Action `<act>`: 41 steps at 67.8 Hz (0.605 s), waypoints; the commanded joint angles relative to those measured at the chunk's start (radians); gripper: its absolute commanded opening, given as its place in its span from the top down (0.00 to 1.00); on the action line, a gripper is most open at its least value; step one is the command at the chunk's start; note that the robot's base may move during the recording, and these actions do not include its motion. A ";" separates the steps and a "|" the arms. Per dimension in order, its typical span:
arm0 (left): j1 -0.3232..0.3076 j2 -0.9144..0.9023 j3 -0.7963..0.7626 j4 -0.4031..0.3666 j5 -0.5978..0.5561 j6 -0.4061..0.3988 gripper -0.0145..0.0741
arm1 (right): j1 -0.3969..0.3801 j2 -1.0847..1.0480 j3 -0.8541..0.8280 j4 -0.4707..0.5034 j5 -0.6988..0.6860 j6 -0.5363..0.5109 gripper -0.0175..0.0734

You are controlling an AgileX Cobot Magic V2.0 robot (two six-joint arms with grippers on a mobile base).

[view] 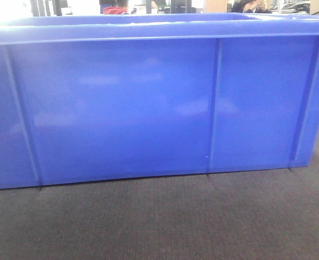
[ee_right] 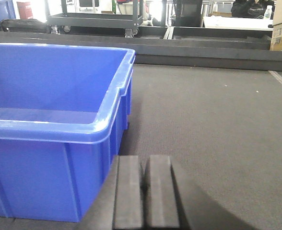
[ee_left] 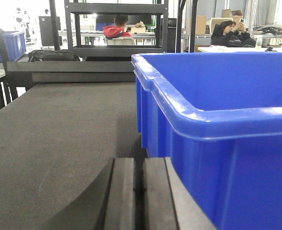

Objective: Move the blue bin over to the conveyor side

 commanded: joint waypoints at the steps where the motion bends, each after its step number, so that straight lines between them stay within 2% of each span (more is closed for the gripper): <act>1: -0.006 -0.005 -0.001 0.002 -0.012 0.000 0.82 | -0.001 -0.007 0.001 -0.013 -0.026 0.001 0.91; 41: -0.006 -0.005 -0.001 0.002 -0.020 0.000 0.82 | -0.001 -0.007 0.001 -0.013 -0.026 0.001 0.91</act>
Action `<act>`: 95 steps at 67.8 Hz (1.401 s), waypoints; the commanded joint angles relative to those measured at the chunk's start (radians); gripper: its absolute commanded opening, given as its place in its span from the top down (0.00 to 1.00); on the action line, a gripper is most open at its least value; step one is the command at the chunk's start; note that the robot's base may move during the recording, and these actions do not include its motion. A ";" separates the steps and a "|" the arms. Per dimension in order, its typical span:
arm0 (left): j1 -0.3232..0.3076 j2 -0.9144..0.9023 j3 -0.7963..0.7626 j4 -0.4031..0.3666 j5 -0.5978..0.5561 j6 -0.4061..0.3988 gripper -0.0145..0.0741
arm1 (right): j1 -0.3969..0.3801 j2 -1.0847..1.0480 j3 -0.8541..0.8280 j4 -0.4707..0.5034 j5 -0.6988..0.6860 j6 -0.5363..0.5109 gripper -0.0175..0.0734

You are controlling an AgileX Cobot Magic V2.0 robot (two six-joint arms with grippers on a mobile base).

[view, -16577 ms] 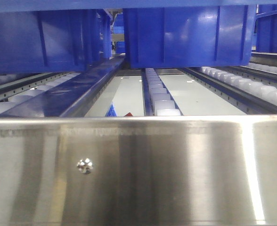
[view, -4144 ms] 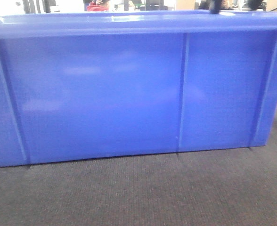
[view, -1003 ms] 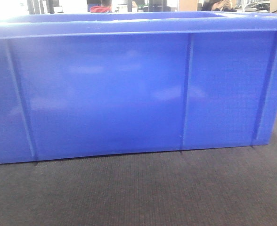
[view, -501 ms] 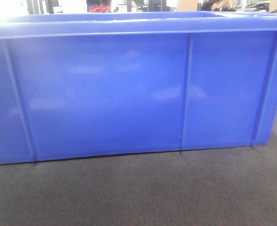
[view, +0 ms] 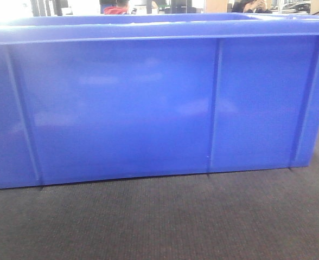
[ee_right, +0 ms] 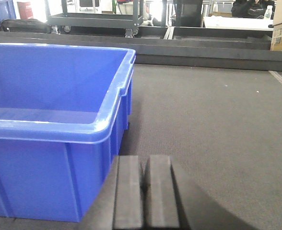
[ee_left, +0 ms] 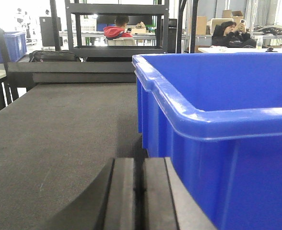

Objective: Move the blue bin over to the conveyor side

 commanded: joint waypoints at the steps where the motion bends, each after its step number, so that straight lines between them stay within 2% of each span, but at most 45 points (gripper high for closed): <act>1: -0.006 -0.005 -0.001 0.002 -0.020 0.000 0.82 | -0.001 -0.007 0.001 -0.013 -0.026 0.001 0.91; 26: -0.006 -0.005 -0.001 0.002 -0.020 0.000 0.82 | -0.005 -0.007 0.003 -0.008 -0.042 -0.004 0.91; 33: -0.006 -0.005 -0.001 0.002 -0.020 0.000 0.82 | -0.065 -0.007 0.004 0.068 -0.045 -0.117 0.91; 41: -0.006 -0.005 -0.001 0.002 -0.020 0.000 0.82 | -0.192 -0.007 0.040 0.205 -0.111 -0.263 0.91; 50: -0.006 -0.005 -0.001 0.002 -0.020 0.000 0.82 | -0.312 -0.007 0.137 0.349 -0.274 -0.346 0.91; 55: -0.006 -0.005 -0.001 0.002 -0.020 0.000 0.82 | -0.356 -0.007 0.207 0.389 -0.348 -0.351 0.91; 62: -0.006 -0.005 -0.001 0.002 -0.020 0.000 0.82 | -0.397 -0.008 0.296 0.396 -0.444 -0.351 0.91; 74: -0.006 -0.005 -0.001 0.002 -0.020 0.000 0.82 | -0.403 -0.088 0.398 0.396 -0.555 -0.351 0.91; 77: -0.006 -0.005 -0.001 0.002 -0.020 0.000 0.82 | -0.403 -0.088 0.398 0.396 -0.495 -0.351 0.91; 95: -0.006 -0.005 -0.001 0.002 -0.020 0.000 0.82 | -0.401 -0.088 0.398 0.376 -0.489 -0.351 0.91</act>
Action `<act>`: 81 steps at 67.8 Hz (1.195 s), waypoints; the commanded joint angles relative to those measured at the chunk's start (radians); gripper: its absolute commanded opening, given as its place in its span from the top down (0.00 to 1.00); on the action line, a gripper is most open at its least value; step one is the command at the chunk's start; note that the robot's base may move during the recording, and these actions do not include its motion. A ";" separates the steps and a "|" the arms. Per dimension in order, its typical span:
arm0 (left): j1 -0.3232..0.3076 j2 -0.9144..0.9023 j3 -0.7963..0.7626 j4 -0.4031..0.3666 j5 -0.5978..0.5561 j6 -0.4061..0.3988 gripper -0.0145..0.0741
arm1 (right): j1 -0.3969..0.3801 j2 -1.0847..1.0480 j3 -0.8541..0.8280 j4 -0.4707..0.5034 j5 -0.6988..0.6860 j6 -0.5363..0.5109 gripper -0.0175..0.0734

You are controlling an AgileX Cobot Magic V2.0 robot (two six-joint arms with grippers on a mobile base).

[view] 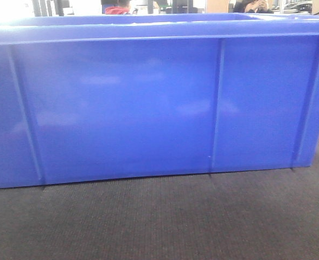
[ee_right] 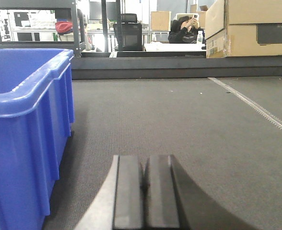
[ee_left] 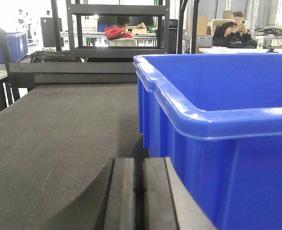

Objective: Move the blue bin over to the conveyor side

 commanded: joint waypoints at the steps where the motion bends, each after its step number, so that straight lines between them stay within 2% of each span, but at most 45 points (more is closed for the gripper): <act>1: -0.006 -0.003 -0.002 0.002 -0.018 0.000 0.82 | 0.000 -0.006 0.002 -0.010 -0.020 -0.007 0.91; 18: -0.006 -0.003 -0.002 0.002 -0.018 0.000 0.82 | 0.053 -0.006 0.002 -0.021 -0.020 -0.007 0.91; 81: -0.006 -0.003 -0.002 0.002 -0.018 0.000 0.82 | 0.053 -0.006 0.002 -0.021 -0.020 -0.007 0.91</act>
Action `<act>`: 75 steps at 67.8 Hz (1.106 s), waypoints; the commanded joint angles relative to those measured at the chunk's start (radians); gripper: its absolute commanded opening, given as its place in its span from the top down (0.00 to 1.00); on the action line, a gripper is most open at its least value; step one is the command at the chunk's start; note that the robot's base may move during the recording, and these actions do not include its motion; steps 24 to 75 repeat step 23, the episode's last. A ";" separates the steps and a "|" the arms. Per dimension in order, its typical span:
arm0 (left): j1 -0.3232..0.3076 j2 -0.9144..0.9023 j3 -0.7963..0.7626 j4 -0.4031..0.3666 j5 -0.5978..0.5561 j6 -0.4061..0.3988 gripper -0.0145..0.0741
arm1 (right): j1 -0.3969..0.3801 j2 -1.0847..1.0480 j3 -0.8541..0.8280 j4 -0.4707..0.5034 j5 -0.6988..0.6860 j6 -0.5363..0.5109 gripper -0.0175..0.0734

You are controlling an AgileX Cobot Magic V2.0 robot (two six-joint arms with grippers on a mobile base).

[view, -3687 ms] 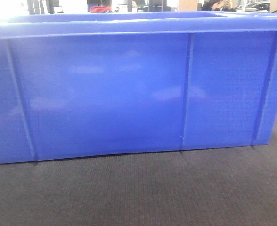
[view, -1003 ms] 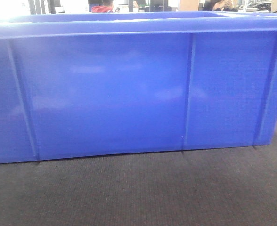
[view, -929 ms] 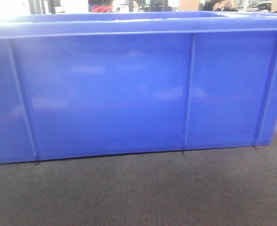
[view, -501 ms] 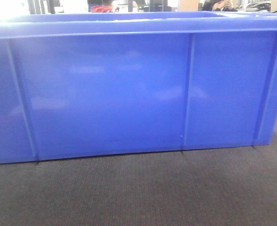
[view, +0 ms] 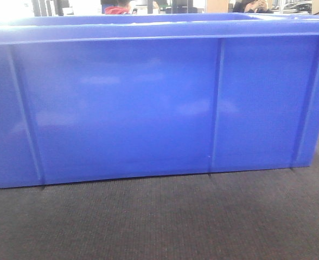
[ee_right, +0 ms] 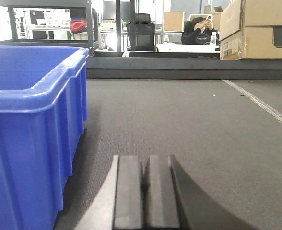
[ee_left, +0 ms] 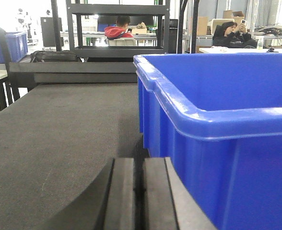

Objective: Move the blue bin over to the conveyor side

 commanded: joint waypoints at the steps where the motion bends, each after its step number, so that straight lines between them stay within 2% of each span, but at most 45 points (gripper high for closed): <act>1: -0.006 -0.003 -0.002 0.002 -0.018 0.000 0.82 | 0.002 -0.004 0.002 -0.008 -0.020 -0.005 0.91; 75: -0.006 -0.003 -0.002 0.002 -0.018 0.000 0.82 | 0.002 -0.004 0.002 -0.008 -0.020 -0.005 0.91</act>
